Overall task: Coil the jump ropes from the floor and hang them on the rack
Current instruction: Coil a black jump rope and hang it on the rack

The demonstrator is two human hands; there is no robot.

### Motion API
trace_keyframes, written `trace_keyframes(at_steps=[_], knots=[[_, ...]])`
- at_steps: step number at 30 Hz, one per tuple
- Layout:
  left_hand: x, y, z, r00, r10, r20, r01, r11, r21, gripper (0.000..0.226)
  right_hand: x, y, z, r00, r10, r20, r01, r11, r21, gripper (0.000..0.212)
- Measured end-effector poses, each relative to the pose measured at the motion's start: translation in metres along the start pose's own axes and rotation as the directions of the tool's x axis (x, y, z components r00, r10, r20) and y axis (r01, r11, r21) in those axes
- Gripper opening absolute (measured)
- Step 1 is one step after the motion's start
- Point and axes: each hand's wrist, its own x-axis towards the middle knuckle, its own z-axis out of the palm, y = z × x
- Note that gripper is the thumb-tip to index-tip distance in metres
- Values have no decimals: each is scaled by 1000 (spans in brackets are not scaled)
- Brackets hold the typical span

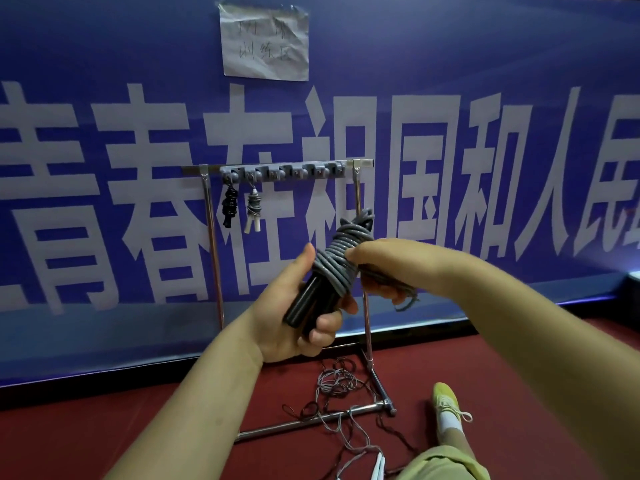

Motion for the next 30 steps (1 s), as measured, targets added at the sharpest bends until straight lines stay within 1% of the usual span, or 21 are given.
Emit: trace_keyframes(at_steps=[1, 2, 4, 6, 8, 10, 12, 15, 17, 19, 20, 22, 24, 27, 30], knots=[[1, 0, 0, 999, -1, -49, 2, 1000, 24, 84, 1, 2, -5, 999, 39, 27, -39, 999, -21, 44], [2, 0, 1, 996, 7, -84, -3, 999, 39, 82, 2, 5, -8, 998, 62, 27, -61, 997, -44, 50], [5, 0, 2, 990, 32, -136, -22, 997, 78, 80, 4, 9, -12, 997, 74, -28, -77, 991, -113, 63], [6, -1, 6, 979, 47, -200, -21, 991, 135, 78, 5, 13, -13, 992, 76, -97, -90, 984, -152, 69], [7, -1, 9, 963, 71, -261, -23, 983, 184, 75, 6, 16, -13, 981, 82, -177, -113, 978, -177, 65], [8, -3, 9, 947, 110, -302, -46, 976, 211, 73, 6, 17, -11, 963, 71, -260, -137, 960, -245, 59], [6, -2, 10, 929, 128, -346, -37, 966, 258, 74, 8, 18, -9, 952, 54, -303, -141, 951, -274, 58], [5, 1, 12, 889, 148, -434, 29, 927, 375, 77, 12, 20, -4, 949, 50, -312, -109, 978, -176, 55], [6, 4, 14, 853, 197, -484, 42, 897, 439, 76, 13, 21, 0, 953, 48, -300, -62, 998, -35, 50], [7, 6, 14, 812, 251, -526, 56, 865, 499, 68, 12, 19, 3, 963, 51, -266, -28, 996, 89, 48], [7, 6, 14, 795, 276, -540, 63, 848, 526, 62, 11, 19, 4, 968, 53, -245, -24, 992, 120, 50], [7, 7, 14, 764, 332, -554, 76, 806, 587, 49, 11, 18, 7, 976, 44, -211, -16, 991, 135, 57], [6, 6, 14, 735, 389, -555, 97, 750, 654, 43, 11, 18, 9, 979, 33, -202, -2, 988, 153, 61], [4, 5, 18, 703, 435, -563, 167, 669, 724, 35, 14, 19, 14, 973, 20, -228, 28, 979, 203, 57], [4, 6, 21, 708, 429, -560, 177, 661, 730, 34, 15, 19, 16, 962, -12, -271, 68, 978, 198, 51]])
